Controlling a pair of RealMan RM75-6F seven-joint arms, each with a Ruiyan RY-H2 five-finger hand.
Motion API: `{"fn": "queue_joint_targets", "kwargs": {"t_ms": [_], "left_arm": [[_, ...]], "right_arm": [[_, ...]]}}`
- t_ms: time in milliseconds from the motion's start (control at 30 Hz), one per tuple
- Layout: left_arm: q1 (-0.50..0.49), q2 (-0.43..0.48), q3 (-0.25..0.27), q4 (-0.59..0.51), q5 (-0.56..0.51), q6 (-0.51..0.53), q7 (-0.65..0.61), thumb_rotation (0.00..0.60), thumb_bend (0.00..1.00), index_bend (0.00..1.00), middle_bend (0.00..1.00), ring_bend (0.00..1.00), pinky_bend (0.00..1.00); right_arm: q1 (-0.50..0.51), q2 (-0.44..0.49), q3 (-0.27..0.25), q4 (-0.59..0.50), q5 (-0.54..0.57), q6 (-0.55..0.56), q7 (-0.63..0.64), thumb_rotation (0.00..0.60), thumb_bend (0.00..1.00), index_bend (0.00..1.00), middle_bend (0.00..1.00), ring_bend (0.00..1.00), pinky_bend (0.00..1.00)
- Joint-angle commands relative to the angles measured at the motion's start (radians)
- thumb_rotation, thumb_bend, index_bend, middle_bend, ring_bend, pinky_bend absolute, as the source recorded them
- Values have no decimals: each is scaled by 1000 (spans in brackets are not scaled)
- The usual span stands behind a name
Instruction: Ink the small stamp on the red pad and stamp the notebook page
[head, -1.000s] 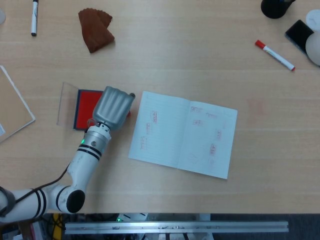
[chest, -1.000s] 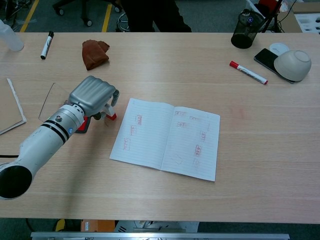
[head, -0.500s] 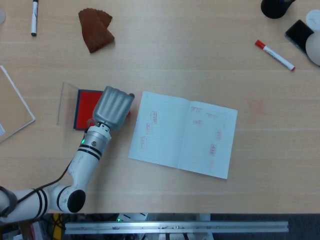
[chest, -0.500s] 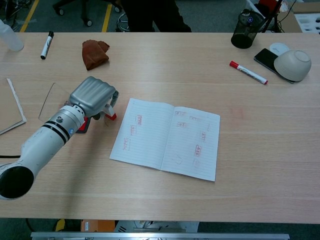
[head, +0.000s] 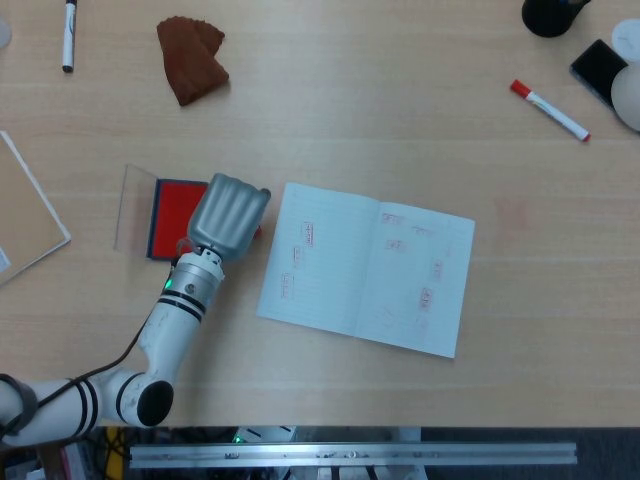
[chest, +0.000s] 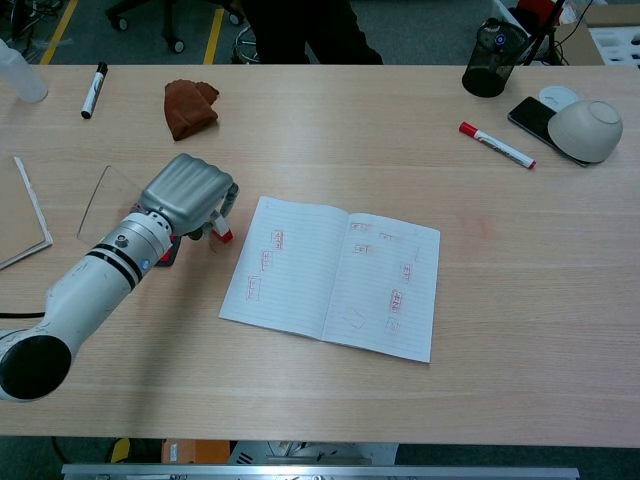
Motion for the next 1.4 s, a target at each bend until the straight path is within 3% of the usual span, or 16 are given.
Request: {"fn": "queue_joint_targets", "kwargs": {"t_ms": [33,467,733,1100,1400], "left_arm": [[0,0,-1,0,2,0,-3,600,259,575,976,982,1000],[8,18,-3,-21,16,10,-10,600,261,589,993,996,1000],[16,73,7,-110,66,46,-4,600,260,590,994,996,1000],[29,128,62,-271,173,91,43,600,260,591,993,996,1000],[37,119,99,-326,232,92,74,600,260,591,994,996,1000]], "right_arm": [[-1,0,0,1,1,0,1,600,303,114,183,90,149],[-4,0,0,2,-2,5,5,600,303,114,183,90,149],[-3,1,0,-1,-8,7,4,600,303,114,183,90,149],[-4,3,-1,-1,-15,12,7,600,303,114,183,90,149],[-10,3,-4,8,-13,15,14,600,303,114,183,90,149]]}}
